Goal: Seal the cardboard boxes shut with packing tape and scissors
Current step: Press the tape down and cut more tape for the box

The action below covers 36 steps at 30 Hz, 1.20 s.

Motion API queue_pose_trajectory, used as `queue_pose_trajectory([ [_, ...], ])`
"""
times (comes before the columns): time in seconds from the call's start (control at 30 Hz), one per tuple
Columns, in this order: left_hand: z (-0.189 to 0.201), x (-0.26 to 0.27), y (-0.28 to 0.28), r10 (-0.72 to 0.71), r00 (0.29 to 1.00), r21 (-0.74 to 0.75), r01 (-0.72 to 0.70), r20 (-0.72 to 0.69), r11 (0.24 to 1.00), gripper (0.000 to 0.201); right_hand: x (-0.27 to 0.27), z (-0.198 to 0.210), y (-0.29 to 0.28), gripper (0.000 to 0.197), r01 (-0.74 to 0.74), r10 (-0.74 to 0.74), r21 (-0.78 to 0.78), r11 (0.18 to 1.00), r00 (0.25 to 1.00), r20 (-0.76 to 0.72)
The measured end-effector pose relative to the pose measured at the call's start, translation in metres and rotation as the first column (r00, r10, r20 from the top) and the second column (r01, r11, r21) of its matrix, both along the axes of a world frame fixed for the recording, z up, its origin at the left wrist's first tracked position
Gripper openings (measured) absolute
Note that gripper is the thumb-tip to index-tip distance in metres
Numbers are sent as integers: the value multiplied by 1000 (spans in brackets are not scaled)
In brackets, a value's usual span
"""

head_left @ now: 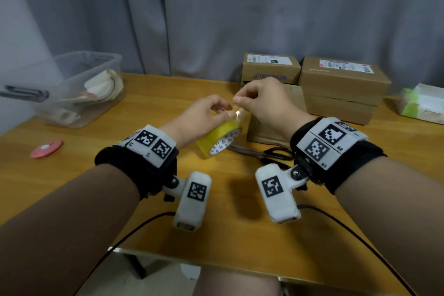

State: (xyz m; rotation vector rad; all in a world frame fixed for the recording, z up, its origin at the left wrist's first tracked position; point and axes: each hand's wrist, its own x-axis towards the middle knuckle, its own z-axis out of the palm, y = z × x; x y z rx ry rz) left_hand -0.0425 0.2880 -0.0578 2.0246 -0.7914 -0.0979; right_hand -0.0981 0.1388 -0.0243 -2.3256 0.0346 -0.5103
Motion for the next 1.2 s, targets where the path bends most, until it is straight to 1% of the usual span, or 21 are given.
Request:
queue_pose_trajectory([
  [0.07,0,-3,2,-1,1000,-34,1,-26,999,13,-4,1,-1,18,-12,12,-7,1000,1000,10],
  [0.13,0,-7,4,-26,994,-82,17,-110,997,8,-7,-2,-5,29,-12,11,104,995,1000,13],
  [0.17,1,-9,5,-50,987,-104,35,-151,994,8,-9,-4,-8,28,-25,23,172,985,1000,10],
  [0.2,1,-11,6,-70,983,-114,51,-172,992,8,-12,-6,-9,25,-49,47,205,978,999,15],
  [0.23,1,-11,7,-81,982,-114,62,-173,992,9,-15,-8,-11,22,-75,70,203,976,997,29],
  [0.33,2,-14,7,-78,987,-88,66,-141,994,9,-21,-16,-11,23,-107,99,209,972,994,49],
  [0.43,2,-15,7,-59,993,-75,52,-105,996,11,-26,-21,-7,12,-84,82,237,968,996,19],
  [0.53,-1,-16,7,-39,999,-38,38,-25,999,8,-30,-24,-5,16,-36,44,238,971,999,-30],
  [0.63,-3,-19,8,-39,993,50,33,110,998,8,-31,-23,-1,17,23,-10,117,993,994,-107],
  [0.7,-3,-21,10,-28,979,91,10,204,996,7,-32,-21,-1,21,43,-47,-34,999,988,-147],
  [0.77,-2,-21,11,-32,964,110,3,264,994,8,-32,-18,-1,28,29,-63,-186,982,982,-178],
  [0.8,-1,-20,11,-40,958,137,1,283,991,8,-33,-16,0,30,10,-56,-229,973,979,-196],
  [0.87,2,-18,12,-31,948,208,-37,315,977,6,-34,-14,-4,31,-7,-50,-252,968,975,-218],
  [0.9,3,-15,14,-5,939,238,-81,343,968,6,-35,-14,-8,31,27,-79,-250,968,977,-197],
  [0.97,3,-5,20,70,910,281,-199,410,939,8,-35,-14,-21,36,198,-224,-258,946,972,-75],
  [1.0,2,1,24,102,895,309,-255,434,916,10,-36,-14,-28,38,301,-317,-295,907,948,-7],
  [1.03,0,6,27,123,883,344,-300,453,890,10,-36,-14,-33,43,382,-400,-356,853,916,27],
  [1.07,-2,10,29,132,876,384,-333,464,861,10,-35,-15,-37,51,426,-472,-427,797,882,-2],
  [1.1,-4,13,30,132,874,425,-354,467,833,10,-34,-15,-37,66,428,-530,-485,763,843,-91],
  [1.17,-10,16,26,118,878,503,-370,463,781,12,-23,-17,-30,94,385,-585,-525,759,758,-290],
  [1.2,-12,17,23,112,882,532,-373,458,760,13,-15,-18,-25,101,371,-591,-521,769,723,-358],
])
